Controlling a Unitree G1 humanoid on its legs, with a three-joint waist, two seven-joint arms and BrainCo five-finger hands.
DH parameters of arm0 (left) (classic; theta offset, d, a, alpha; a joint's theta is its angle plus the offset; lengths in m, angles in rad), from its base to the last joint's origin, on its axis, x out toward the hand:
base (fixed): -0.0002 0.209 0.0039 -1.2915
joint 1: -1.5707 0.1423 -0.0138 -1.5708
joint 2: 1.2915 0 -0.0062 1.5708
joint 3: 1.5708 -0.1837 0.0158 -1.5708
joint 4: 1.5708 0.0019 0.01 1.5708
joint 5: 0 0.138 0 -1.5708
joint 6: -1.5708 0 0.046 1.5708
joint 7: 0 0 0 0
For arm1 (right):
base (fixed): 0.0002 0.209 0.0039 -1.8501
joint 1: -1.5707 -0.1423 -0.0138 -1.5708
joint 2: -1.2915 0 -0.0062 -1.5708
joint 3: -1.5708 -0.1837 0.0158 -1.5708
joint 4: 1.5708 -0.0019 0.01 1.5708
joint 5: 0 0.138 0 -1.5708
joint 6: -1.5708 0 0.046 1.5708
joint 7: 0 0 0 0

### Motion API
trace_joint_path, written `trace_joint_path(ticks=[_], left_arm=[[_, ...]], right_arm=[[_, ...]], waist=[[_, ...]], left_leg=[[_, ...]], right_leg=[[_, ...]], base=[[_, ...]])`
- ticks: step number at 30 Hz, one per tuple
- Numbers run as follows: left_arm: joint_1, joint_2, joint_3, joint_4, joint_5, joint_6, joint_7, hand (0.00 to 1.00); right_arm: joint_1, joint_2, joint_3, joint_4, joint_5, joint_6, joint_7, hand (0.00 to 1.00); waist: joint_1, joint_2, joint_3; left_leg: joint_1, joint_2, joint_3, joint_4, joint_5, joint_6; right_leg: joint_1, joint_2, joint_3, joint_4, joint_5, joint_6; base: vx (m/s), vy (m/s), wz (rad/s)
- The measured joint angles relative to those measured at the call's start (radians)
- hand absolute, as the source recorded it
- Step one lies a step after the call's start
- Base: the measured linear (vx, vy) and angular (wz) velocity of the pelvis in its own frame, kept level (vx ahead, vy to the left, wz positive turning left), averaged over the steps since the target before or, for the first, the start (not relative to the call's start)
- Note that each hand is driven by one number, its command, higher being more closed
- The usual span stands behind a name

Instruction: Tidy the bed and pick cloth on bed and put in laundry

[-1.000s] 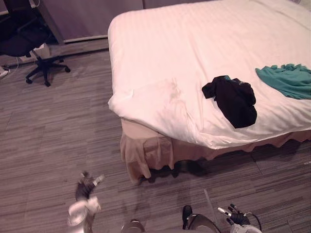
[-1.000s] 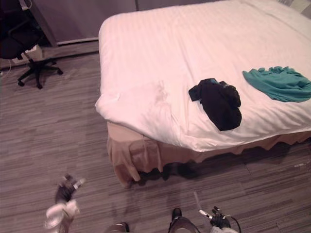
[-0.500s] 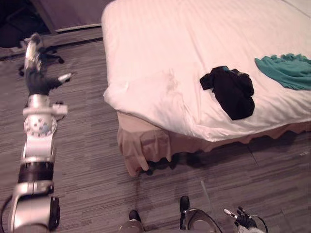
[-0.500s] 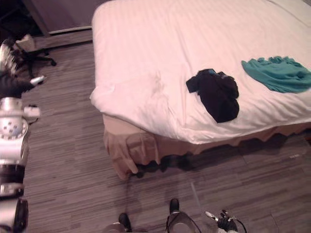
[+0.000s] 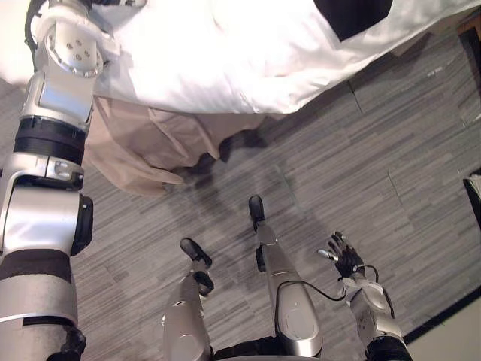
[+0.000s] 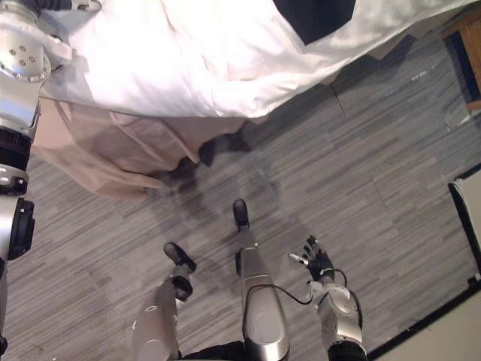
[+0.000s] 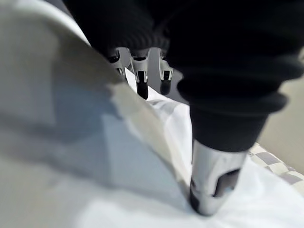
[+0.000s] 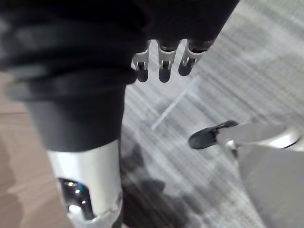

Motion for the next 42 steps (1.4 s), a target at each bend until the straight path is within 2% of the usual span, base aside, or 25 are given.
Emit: trace_joint_path(ticks=[2, 5, 6, 8, 10, 14, 18, 20, 21, 22, 24, 26, 28, 29, 30, 32, 36, 39, 41, 42], left_arm=[[-0.002, -0.011, -0.001, -0.011, 0.047, 0.018, -0.008, 1.00], [-0.006, -0.009, -0.036, -0.019, 0.107, 0.047, -0.084, 1.00], [-0.006, -0.005, -0.048, -0.018, 0.123, 0.062, -0.153, 1.00], [0.003, 0.011, -0.060, -0.017, 0.125, 0.066, -0.202, 1.00], [0.061, 0.022, -0.060, -0.014, 0.119, 0.067, -0.283, 1.00], [0.258, 0.029, -0.009, -0.046, 0.045, 0.013, -0.389, 1.00], [0.622, 0.028, 0.132, -0.178, -0.068, -0.059, -0.457, 1.00], [0.930, -0.004, 0.210, -0.246, -0.099, -0.107, -0.474, 1.00], [0.997, -0.026, 0.224, -0.253, -0.104, -0.119, -0.474, 1.00], [1.083, -0.058, 0.243, -0.270, -0.106, -0.131, -0.475, 0.00], [1.290, -0.137, 0.294, -0.282, -0.107, -0.153, -0.474, 0.00], [1.395, -0.187, 0.346, -0.280, -0.119, -0.152, -0.468, 0.00], [1.507, -0.240, 0.396, -0.279, -0.138, -0.136, -0.455, 0.00], [1.548, -0.267, 0.415, -0.277, -0.152, -0.128, -0.438, 0.00], [1.603, -0.318, 0.445, -0.254, -0.185, -0.113, -0.413, 0.00], [1.653, -0.365, 0.474, -0.202, -0.216, -0.109, -0.381, 0.00], [1.704, -0.414, 0.510, -0.108, -0.211, -0.104, -0.286, 0.00], [1.706, -0.429, 0.541, -0.064, -0.223, -0.095, -0.229, 0.00], [1.685, -0.442, 0.567, -0.064, -0.238, -0.102, -0.202, 0.00], [1.676, -0.445, 0.570, -0.064, -0.249, -0.104, -0.199, 0.00]], right_arm=[[0.004, 0.000, 0.000, -0.024, 0.000, -0.006, 0.019, 0.00], [0.006, -0.005, 0.002, -0.030, 0.000, -0.023, 0.050, 0.00], [0.011, -0.011, 0.002, -0.045, 0.006, -0.022, 0.054, 0.00], [0.016, -0.018, 0.002, -0.076, 0.007, -0.021, 0.060, 0.00], [0.023, -0.042, -0.006, -0.121, 0.005, -0.011, 0.059, 0.00], [0.061, -0.070, -0.057, -0.203, -0.020, 0.003, 0.019, 0.00], [0.107, -0.093, -0.163, -0.313, -0.127, 0.031, -0.051, 0.00], [0.116, -0.109, -0.233, -0.325, -0.194, 0.088, -0.095, 0.00], [0.119, -0.115, -0.252, -0.324, -0.207, 0.105, -0.107, 0.00], [0.122, -0.124, -0.277, -0.322, -0.226, 0.130, -0.122, 0.00], [0.131, -0.133, -0.342, -0.318, -0.258, 0.171, -0.150, 0.00], [0.123, -0.142, -0.367, -0.318, -0.294, 0.192, -0.162, 0.00], [0.116, -0.165, -0.362, -0.318, -0.340, 0.214, -0.160, 0.00], [0.105, -0.173, -0.360, -0.318, -0.362, 0.221, -0.150, 1.00], [0.074, -0.195, -0.351, -0.317, -0.396, 0.236, -0.128, 1.00], [0.012, -0.247, -0.301, -0.300, -0.403, 0.242, -0.095, 1.00], [-0.162, -0.326, -0.155, -0.235, -0.436, 0.241, -0.030, 1.00], [-0.382, -0.363, 0.013, -0.098, -0.435, 0.238, 0.005, 1.00], [-0.554, -0.363, 0.114, -0.020, -0.425, 0.233, 0.021, 1.00], [-0.599, -0.363, 0.134, -0.008, -0.418, 0.232, 0.023, 1.00]], waist=[[0.002, 0.000, 0.000], [0.012, 0.000, 0.000], [0.022, 0.001, 0.000], [0.024, 0.001, -0.001], [0.026, 0.004, -0.002], [0.032, 0.024, -0.013], [0.047, 0.067, -0.043], [0.053, 0.094, -0.150], [0.054, 0.100, -0.165], [0.059, 0.106, -0.182], [0.094, 0.116, -0.253], [0.103, 0.119, -0.281], [0.127, 0.119, -0.304], [0.142, 0.119, -0.311], [0.161, 0.118, -0.325], [0.170, 0.112, -0.341], [0.209, 0.091, -0.348], [0.250, 0.076, -0.333], [0.285, 0.074, -0.283], [0.294, 0.078, -0.262]], left_leg=[[0.000, 0.006, 0.016, 0.014, -0.002, 0.001], [0.017, 0.014, 0.045, 0.029, -0.005, 0.005], [0.034, 0.014, 0.053, 0.030, -0.011, 0.006], [0.054, 0.015, 0.054, 0.031, -0.021, 0.007], [0.103, 0.015, 0.053, 0.029, -0.029, 0.010], [0.200, 0.012, 0.038, 0.020, -0.043, 0.009], [0.303, -0.013, 0.003, -0.033, -0.023, -0.001], [0.340, -0.047, -0.018, -0.110, 0.010, -0.007], [0.361, -0.055, -0.034, -0.128, 0.019, -0.010], [0.394, -0.064, -0.047, -0.157, 0.030, -0.013], [0.442, -0.080, -0.078, -0.211, 0.047, -0.020], [0.463, -0.096, -0.106, -0.240, 0.059, -0.021], [0.488, -0.105, -0.124, -0.263, 0.066, -0.021], [0.499, -0.111, -0.130, -0.274, 0.068, -0.019], [0.509, -0.122, -0.149, -0.290, 0.074, -0.014], [0.512, -0.135, -0.172, -0.307, 0.085, -0.007], [0.510, -0.156, -0.210, -0.347, 0.118, 0.004], [0.490, -0.166, -0.253, -0.372, 0.148, 0.012], [0.457, -0.167, -0.270, -0.371, 0.158, 0.017], [0.444, -0.168, -0.281, -0.369, 0.162, 0.014]], right_leg=[[0.000, 0.000, 0.002, 0.001, 0.000, 0.000], [0.016, 0.000, 0.006, 0.004, 0.000, 0.000], [0.029, -0.001, 0.010, 0.004, 0.000, 0.000], [0.048, -0.001, 0.011, 0.002, 0.000, 0.000], [0.101, -0.005, 0.004, -0.002, -0.001, 0.002], [0.234, -0.017, -0.031, -0.039, -0.008, 0.010], [0.363, -0.029, -0.077, -0.071, -0.016, 0.014], [0.396, -0.041, -0.105, -0.084, -0.038, 0.018], [0.425, -0.042, -0.118, -0.099, -0.038, 0.018], [0.463, -0.043, -0.132, -0.113, -0.040, 0.019], [0.520, -0.040, -0.156, -0.141, -0.050, 0.021], [0.549, -0.042, -0.176, -0.145, -0.060, 0.025], [0.578, -0.043, -0.194, -0.152, -0.065, 0.025], [0.589, -0.045, -0.197, -0.152, -0.067, 0.027], [0.605, -0.052, -0.213, -0.153, -0.070, 0.031], [0.614, -0.063, -0.235, -0.153, -0.072, 0.034], [0.616, -0.075, -0.264, -0.153, -0.070, 0.035], [0.610, -0.082, -0.300, -0.152, -0.067, 0.032], [0.577, -0.086, -0.313, -0.132, -0.068, 0.023], [0.568, -0.089, -0.322, -0.124, -0.069, 0.023]], base=[[0.04, -0.006, -0.03], [0.04, -0.016, -0.06], [0.02, -0.012, -0.12], [0.01, -0.011, -0.08], [0.00, 0.000, 0.00], [0.00, -0.010, 0.16], [0.03, -0.012, 0.31], [0.09, -0.022, 0.38], [0.13, -0.018, 0.42], [0.09, -0.008, 0.40], [0.07, -0.012, 0.33], [0.05, -0.005, 0.39], [0.02, 0.002, 0.29], [-0.02, 0.022, 0.22], [-0.03, 0.028, 0.29], [-0.04, 0.028, 0.35], [-0.06, 0.013, 0.29], [-0.10, -0.003, 0.36], [-0.10, -0.007, 0.24], [-0.12, -0.004, 0.31]])
